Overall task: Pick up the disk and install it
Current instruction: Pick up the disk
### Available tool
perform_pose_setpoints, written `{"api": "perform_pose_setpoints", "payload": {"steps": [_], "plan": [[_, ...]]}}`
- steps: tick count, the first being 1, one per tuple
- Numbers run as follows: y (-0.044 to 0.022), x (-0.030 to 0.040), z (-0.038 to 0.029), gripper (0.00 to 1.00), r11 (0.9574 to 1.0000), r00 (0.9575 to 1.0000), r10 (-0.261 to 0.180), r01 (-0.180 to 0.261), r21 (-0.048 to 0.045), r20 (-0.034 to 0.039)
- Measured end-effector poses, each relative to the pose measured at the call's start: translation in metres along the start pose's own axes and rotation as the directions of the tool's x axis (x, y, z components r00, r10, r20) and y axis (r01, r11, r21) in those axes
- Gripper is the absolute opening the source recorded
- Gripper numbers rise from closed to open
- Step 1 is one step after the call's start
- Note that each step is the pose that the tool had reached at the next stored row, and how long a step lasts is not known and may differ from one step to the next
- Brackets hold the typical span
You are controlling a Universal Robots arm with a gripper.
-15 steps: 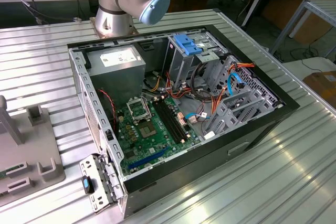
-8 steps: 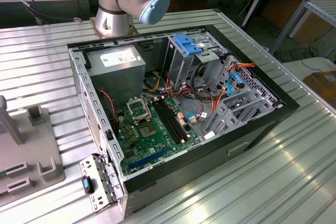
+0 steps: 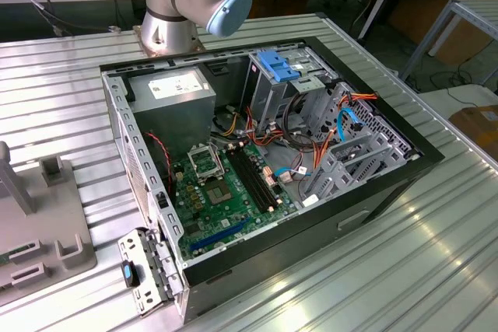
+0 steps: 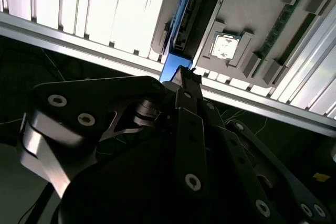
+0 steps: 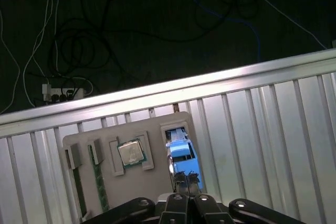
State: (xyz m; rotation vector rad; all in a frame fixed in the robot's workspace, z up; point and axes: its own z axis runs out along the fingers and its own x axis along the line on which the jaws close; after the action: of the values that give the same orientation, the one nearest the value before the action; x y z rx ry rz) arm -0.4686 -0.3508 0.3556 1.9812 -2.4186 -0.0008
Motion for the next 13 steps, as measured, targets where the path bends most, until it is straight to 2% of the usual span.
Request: {"api": "perform_pose_setpoints", "payload": {"steps": [13], "plan": [[0.0000, 0.0000, -0.0001, 0.11, 0.9998, 0.9998, -0.022, 0.022, 0.0011, -0.0001]]}}
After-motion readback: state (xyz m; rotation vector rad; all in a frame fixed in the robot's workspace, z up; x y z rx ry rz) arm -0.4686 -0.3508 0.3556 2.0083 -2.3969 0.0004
